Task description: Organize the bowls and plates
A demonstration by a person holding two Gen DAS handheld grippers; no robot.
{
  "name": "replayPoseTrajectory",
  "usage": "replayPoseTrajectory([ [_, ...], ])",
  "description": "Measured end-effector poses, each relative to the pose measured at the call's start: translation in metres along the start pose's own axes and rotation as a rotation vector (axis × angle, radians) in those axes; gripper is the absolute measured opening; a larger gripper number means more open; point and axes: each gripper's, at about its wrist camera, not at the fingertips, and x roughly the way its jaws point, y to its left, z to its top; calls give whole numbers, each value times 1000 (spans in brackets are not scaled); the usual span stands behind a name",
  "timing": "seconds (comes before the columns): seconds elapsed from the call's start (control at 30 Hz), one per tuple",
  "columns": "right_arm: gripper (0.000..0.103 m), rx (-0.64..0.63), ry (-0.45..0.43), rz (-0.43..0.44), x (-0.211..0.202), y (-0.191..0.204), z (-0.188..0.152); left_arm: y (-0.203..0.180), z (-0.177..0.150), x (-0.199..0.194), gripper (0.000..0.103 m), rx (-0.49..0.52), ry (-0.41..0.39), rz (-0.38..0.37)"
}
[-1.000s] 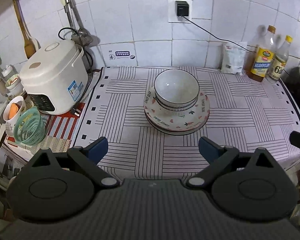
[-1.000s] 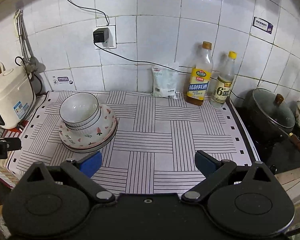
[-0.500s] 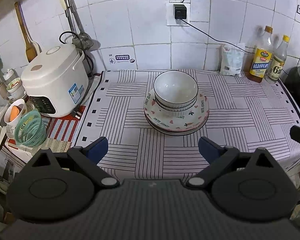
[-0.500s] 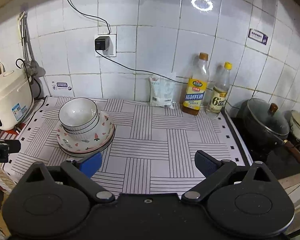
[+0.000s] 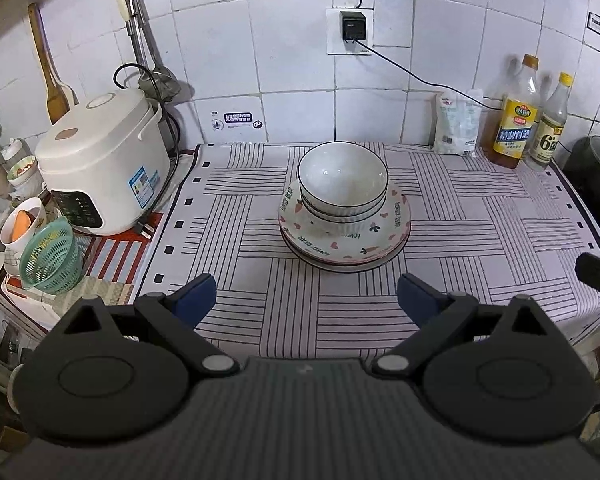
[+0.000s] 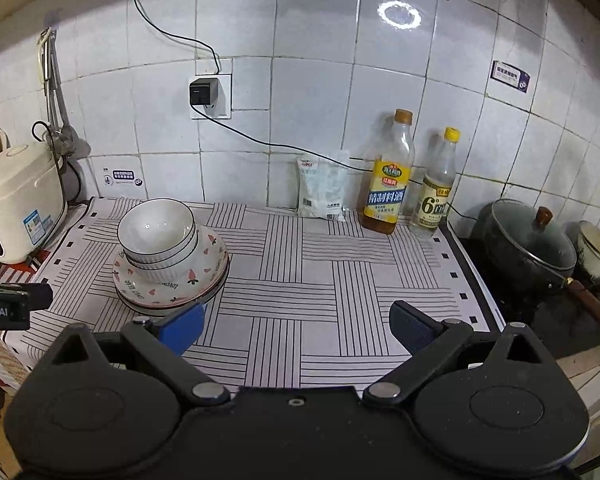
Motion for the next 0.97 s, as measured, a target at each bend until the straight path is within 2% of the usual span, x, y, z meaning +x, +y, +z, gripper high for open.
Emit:
replayPoseTrajectory([
  [0.27, 100, -10, 13, -37, 6, -2, -1, 0, 2, 2, 98, -2, 2, -19],
  [0.97, 100, 36, 39, -28, 16, 2, -2, 4, 4, 10, 100, 5, 15, -25],
])
